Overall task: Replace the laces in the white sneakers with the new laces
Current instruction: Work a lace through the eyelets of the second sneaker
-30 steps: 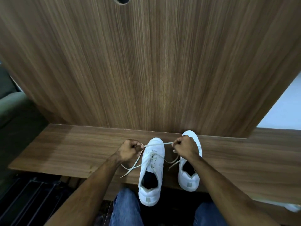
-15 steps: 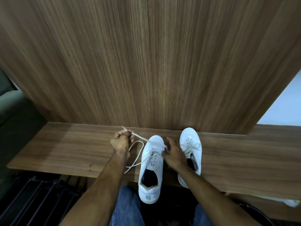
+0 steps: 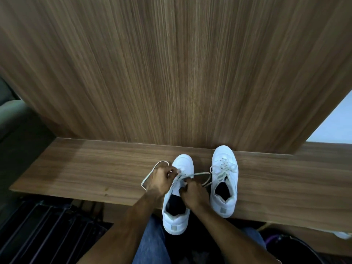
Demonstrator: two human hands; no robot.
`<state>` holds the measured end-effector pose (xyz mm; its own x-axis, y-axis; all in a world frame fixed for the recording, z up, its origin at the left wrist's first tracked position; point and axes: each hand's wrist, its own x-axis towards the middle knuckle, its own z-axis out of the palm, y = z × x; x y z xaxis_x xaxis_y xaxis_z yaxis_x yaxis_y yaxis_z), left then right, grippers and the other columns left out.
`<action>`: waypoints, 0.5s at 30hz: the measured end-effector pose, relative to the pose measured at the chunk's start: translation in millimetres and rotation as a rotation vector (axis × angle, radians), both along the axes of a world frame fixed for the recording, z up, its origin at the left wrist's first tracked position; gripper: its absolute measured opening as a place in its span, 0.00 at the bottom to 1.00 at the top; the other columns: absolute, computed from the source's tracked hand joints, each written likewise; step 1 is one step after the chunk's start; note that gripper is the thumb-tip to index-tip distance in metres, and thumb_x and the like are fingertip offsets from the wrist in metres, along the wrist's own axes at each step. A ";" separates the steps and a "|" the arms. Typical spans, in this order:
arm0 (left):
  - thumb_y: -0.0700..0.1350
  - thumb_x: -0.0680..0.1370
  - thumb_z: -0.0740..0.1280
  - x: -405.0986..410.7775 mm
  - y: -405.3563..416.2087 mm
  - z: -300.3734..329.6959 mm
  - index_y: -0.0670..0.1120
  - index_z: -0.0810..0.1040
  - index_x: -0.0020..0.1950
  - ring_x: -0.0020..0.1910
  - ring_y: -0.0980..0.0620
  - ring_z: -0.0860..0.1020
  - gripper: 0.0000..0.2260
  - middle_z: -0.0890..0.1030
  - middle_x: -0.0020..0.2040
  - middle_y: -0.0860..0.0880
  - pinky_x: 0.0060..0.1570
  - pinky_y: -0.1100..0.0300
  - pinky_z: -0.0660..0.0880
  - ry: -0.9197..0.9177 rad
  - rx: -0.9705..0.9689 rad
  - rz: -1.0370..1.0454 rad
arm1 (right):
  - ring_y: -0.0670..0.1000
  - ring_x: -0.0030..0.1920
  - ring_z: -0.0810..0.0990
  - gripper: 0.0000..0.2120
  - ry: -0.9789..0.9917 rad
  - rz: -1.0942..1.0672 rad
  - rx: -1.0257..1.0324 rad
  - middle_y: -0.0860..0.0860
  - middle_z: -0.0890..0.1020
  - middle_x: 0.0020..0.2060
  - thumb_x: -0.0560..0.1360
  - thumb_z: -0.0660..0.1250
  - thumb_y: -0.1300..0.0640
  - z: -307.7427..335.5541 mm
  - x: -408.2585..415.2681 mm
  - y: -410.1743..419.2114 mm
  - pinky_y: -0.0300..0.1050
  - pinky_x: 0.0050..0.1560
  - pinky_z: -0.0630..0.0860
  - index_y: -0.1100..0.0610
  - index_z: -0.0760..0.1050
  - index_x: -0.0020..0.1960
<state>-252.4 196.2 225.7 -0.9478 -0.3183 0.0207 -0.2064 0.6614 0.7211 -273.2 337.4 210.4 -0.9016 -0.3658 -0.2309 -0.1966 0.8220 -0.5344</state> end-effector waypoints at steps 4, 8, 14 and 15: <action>0.54 0.76 0.66 5.7 7.9 -14.0 0.59 0.82 0.51 0.47 0.51 0.81 0.07 0.84 0.47 0.53 0.46 0.56 0.76 -0.094 -0.124 -0.110 | 0.60 0.60 0.77 0.15 -0.078 -0.078 -0.082 0.56 0.80 0.59 0.77 0.59 0.53 -6.0 -7.8 7.7 0.50 0.57 0.74 0.52 0.75 0.62; 0.54 0.75 0.64 6.0 11.6 -15.1 0.58 0.81 0.52 0.50 0.48 0.81 0.09 0.84 0.49 0.52 0.48 0.54 0.77 -0.176 -0.208 -0.134 | 0.59 0.58 0.78 0.13 -0.117 -0.089 -0.114 0.55 0.81 0.57 0.76 0.58 0.54 -11.8 -13.2 9.7 0.48 0.56 0.75 0.54 0.78 0.56; 0.56 0.77 0.60 0.0 12.8 -17.2 0.54 0.79 0.54 0.54 0.43 0.79 0.12 0.79 0.54 0.51 0.48 0.52 0.74 -0.262 -0.542 -0.147 | 0.59 0.55 0.80 0.11 -0.221 -0.137 -0.210 0.55 0.82 0.49 0.69 0.56 0.53 -22.5 -22.1 10.4 0.48 0.51 0.72 0.51 0.77 0.42; 0.56 0.77 0.60 -2.4 16.5 -16.7 0.53 0.79 0.54 0.53 0.42 0.79 0.13 0.78 0.55 0.50 0.47 0.52 0.74 -0.275 -0.570 -0.142 | 0.58 0.54 0.80 0.09 -0.223 -0.147 -0.222 0.55 0.82 0.47 0.70 0.57 0.54 -24.2 -22.8 13.0 0.46 0.49 0.70 0.51 0.76 0.41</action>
<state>-254.8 212.7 208.9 -0.9746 -0.2005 -0.1002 -0.2161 0.9593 0.1819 -296.0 350.4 186.2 -0.8848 -0.2990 -0.3573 0.0570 0.6917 -0.7199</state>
